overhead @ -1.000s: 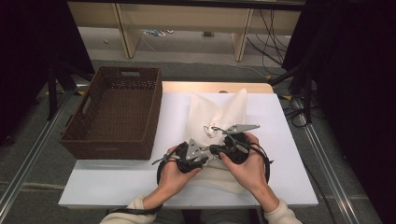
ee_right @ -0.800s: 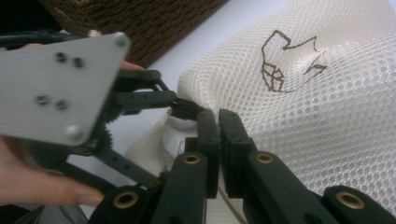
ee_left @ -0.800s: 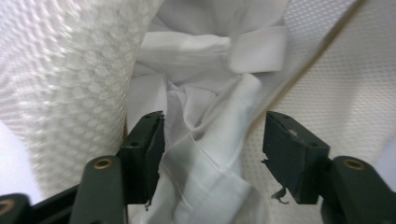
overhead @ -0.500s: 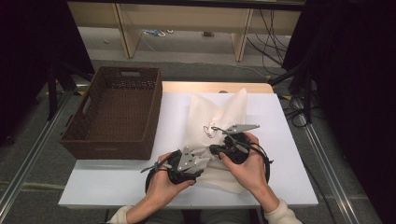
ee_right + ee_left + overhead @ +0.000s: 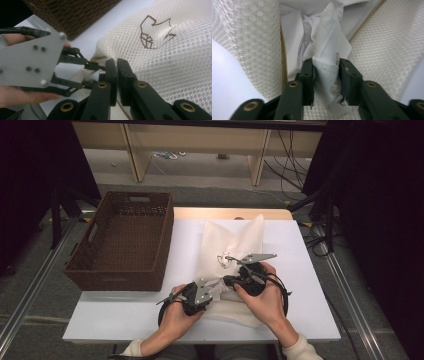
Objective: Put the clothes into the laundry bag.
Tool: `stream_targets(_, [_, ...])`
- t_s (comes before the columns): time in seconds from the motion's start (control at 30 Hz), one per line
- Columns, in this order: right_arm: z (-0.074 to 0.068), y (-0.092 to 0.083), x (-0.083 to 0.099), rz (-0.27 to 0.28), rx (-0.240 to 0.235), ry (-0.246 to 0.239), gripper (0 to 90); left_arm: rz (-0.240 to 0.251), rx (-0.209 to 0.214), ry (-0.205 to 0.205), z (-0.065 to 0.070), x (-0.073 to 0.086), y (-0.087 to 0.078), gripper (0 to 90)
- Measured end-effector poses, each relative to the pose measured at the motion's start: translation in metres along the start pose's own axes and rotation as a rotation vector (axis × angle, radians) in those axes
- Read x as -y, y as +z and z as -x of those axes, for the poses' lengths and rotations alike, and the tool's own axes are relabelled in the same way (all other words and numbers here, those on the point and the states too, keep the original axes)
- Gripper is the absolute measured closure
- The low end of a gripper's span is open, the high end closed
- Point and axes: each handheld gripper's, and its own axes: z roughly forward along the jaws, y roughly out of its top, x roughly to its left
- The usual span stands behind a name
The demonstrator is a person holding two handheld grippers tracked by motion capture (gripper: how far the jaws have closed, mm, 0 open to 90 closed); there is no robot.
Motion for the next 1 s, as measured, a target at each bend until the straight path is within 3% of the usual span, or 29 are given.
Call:
stream_targets(0.2, [-0.001,0.000,0.000,-0.008,-0.002,0.001,88.5,0.008,0.004,-0.034,-0.001,-0.006,0.009,78.2])
stream_targets(0.3, [-0.001,-0.001,0.000,-0.008,-0.004,0.002,88.6,0.036,0.014,-0.071,-0.002,-0.011,0.013,78.9])
stream_targets(0.43, [-0.003,-0.001,0.000,-0.009,-0.009,0.027,88.6,0.052,-0.007,-0.080,-0.005,-0.018,0.019,79.2])
stream_targets(0.5, [-0.003,0.000,0.001,0.020,0.002,0.029,88.7,0.051,-0.012,-0.080,-0.008,-0.021,0.022,79.2])
stream_targets(0.57, [-0.003,-0.002,0.000,0.000,-0.003,0.029,88.6,0.077,-0.020,-0.105,-0.008,-0.024,0.028,79.2])
stream_targets(0.6, [-0.002,-0.003,0.000,-0.010,-0.006,0.032,88.6,0.055,-0.024,-0.087,-0.009,-0.025,0.028,79.1])
stream_targets(0.67, [-0.001,-0.002,0.000,-0.008,-0.004,0.029,88.7,0.090,-0.048,-0.099,-0.009,-0.024,0.034,79.0])
stream_targets(0.73, [0.001,-0.002,0.000,0.005,-0.003,0.002,88.6,0.094,-0.051,-0.091,-0.010,-0.025,0.037,78.7])
stream_targets(0.87, [0.001,-0.001,0.000,-0.002,0.002,0.013,88.6,0.089,-0.061,-0.071,-0.013,-0.025,0.039,77.8])
stream_targets(1.0, [0.001,-0.002,0.000,-0.003,-0.001,0.027,88.6,0.109,-0.037,-0.072,-0.011,-0.024,0.038,73.8])
